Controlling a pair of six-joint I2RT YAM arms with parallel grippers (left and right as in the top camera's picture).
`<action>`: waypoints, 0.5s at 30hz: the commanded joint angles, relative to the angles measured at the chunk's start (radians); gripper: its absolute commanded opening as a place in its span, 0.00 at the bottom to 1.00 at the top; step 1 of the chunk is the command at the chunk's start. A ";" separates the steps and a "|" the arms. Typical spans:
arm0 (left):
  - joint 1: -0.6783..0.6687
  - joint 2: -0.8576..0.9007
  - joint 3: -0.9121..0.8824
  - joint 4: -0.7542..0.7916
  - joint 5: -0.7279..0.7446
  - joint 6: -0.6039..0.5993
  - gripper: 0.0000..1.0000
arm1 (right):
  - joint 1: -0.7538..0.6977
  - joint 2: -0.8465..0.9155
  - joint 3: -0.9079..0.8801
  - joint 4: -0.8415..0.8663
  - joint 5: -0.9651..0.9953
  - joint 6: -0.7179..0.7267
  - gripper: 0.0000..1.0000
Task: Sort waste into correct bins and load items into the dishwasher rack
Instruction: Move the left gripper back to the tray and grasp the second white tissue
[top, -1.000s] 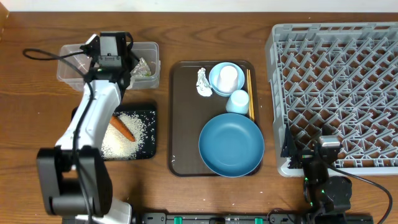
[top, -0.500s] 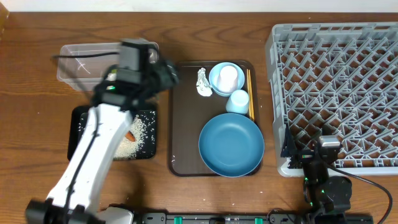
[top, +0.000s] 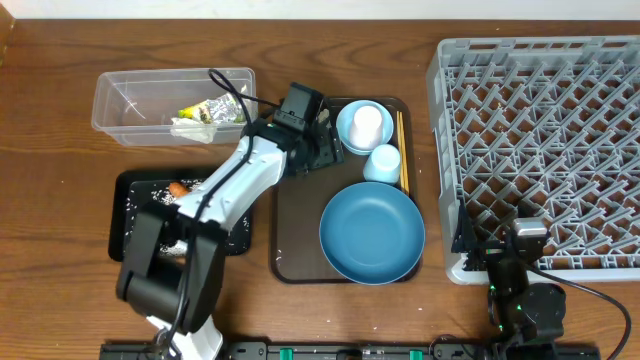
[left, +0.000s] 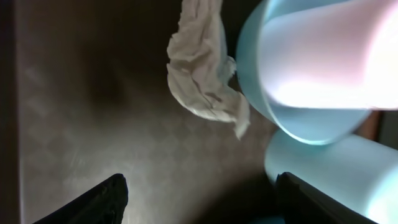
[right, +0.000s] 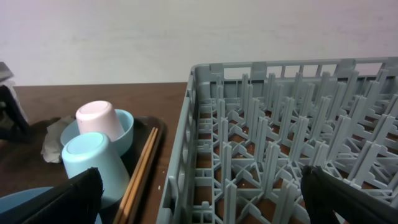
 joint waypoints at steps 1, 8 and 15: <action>0.000 0.026 -0.002 0.029 -0.075 0.014 0.78 | 0.025 0.000 -0.002 -0.003 0.000 -0.013 0.99; 0.001 0.079 -0.002 0.166 -0.130 0.060 0.74 | 0.025 0.000 -0.002 -0.003 0.000 -0.013 0.99; 0.001 0.114 -0.002 0.253 -0.187 0.059 0.74 | 0.025 0.000 -0.002 -0.004 0.000 -0.013 0.99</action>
